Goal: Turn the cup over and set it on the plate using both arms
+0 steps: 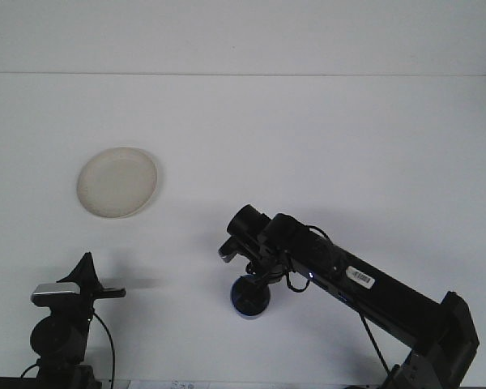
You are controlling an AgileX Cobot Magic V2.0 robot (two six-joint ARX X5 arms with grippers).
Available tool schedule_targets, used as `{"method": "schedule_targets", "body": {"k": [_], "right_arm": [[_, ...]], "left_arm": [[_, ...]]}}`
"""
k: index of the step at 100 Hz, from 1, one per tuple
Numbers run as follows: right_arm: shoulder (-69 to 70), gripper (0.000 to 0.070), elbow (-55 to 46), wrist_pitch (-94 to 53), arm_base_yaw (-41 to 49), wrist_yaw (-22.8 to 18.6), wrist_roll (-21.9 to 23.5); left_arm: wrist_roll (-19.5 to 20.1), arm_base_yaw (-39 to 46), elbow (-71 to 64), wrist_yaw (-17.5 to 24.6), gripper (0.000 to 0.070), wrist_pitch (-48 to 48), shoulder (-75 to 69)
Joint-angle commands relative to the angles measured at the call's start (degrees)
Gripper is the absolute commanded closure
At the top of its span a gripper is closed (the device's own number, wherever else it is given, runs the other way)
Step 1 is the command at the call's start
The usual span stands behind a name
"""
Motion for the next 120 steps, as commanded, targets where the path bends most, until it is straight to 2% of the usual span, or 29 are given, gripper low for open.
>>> {"method": "schedule_targets", "body": {"k": [1,21,39,61,74,86,105,120], "right_arm": [[0.8,0.0192,1.8,-0.2,0.5,-0.1,-0.6],[-3.4,0.0192,5.0,-1.7,0.4,-0.1,-2.3],[-14.0,0.0192,5.2,-1.5,-1.2,0.5,-2.2],[-31.5,0.0194,3.0,3.2,-2.2,7.4,-1.5],[-44.0,0.0194,-4.9,10.3,-2.1,13.5,2.8],[-56.2,0.0194,-16.8,19.5,-2.1,17.6,5.1],[-75.0,0.0194,-35.7,32.0,-2.1,18.7,4.3],[-86.4,0.0195,-44.5,36.5,-2.1,20.5,4.7]], "left_arm": [[0.7,0.1,-1.1,-0.2,0.0688,0.6,-0.1],[0.7,0.1,-1.1,-0.2,0.0688,0.6,-0.1],[0.7,0.1,-1.1,-0.2,0.0688,0.6,-0.1],[0.7,0.1,-1.1,-0.2,0.0688,0.6,-0.1],[0.7,0.1,-1.1,-0.2,0.0688,0.6,-0.1],[0.7,0.1,-1.1,-0.2,0.0688,0.6,-0.1],[0.7,0.1,-1.1,-0.2,0.0688,0.6,-0.1],[0.7,0.1,-1.1,-0.2,0.0688,0.6,-0.1]]}}
